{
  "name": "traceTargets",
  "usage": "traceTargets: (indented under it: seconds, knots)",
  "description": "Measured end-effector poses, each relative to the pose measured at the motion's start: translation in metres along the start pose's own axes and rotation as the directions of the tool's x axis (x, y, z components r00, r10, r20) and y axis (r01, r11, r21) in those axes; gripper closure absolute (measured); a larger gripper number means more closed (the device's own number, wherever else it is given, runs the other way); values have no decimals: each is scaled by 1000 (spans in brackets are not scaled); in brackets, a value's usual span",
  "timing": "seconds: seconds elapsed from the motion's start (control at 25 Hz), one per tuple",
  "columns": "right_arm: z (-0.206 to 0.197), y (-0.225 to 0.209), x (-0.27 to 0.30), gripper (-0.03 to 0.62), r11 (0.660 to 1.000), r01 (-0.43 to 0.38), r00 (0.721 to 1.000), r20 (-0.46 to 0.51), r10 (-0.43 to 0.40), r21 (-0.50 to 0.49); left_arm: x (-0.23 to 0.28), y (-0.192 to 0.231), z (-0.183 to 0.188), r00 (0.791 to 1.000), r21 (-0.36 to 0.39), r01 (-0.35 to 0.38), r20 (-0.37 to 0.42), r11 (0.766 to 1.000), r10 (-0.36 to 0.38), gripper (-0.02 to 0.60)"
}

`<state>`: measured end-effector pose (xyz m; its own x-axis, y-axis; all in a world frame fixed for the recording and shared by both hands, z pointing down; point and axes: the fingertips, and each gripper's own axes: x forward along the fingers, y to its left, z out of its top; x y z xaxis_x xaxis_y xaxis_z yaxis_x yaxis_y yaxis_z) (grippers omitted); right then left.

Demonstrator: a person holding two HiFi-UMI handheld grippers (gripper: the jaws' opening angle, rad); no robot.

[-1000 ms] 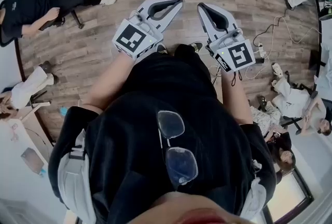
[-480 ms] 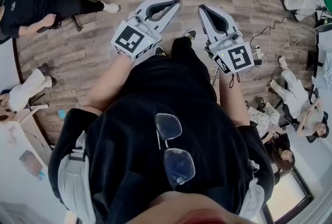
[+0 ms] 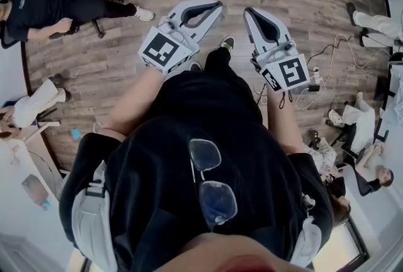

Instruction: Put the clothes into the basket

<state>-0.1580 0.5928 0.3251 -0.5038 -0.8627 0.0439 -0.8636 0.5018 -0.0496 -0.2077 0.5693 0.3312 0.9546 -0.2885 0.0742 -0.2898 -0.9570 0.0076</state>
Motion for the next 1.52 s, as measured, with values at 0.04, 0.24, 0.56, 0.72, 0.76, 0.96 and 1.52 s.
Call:
traceTargets:
  seconds: [0.04, 0.24, 0.56, 0.72, 0.76, 0.96, 1.52]
  knots:
    - [0, -6, 4, 566, 1000, -7, 1000, 0, 7, 1, 5, 5, 1, 1000, -1, -4, -3, 1000, 4, 571]
    - [1, -37, 29, 566, 1000, -30, 1000, -2, 30, -5, 27, 30, -3, 1000, -3, -8, -13, 1000, 8, 571]
    - [9, -83, 59, 566, 998, -61, 998, -4, 61, -15, 69, 67, 4, 999, 2, -35, -7, 999, 35, 571]
    - [14, -100, 71, 566, 997, -77, 997, -5, 77, -20, 88, 81, 7, 999, -7, -45, -2, 999, 45, 571]
    - [16, -105, 74, 566, 996, -81, 997, -4, 81, -22, 93, 84, 8, 999, -7, -47, -1, 999, 47, 571]
    - [20, -130, 83, 566, 995, -98, 995, 3, 98, -25, 118, 96, 11, 998, -3, -63, -5, 998, 63, 571]
    - [24, -185, 85, 566, 988, -153, 988, 13, 153, -36, 178, 103, 22, 994, 5, -109, 6, 994, 109, 571]
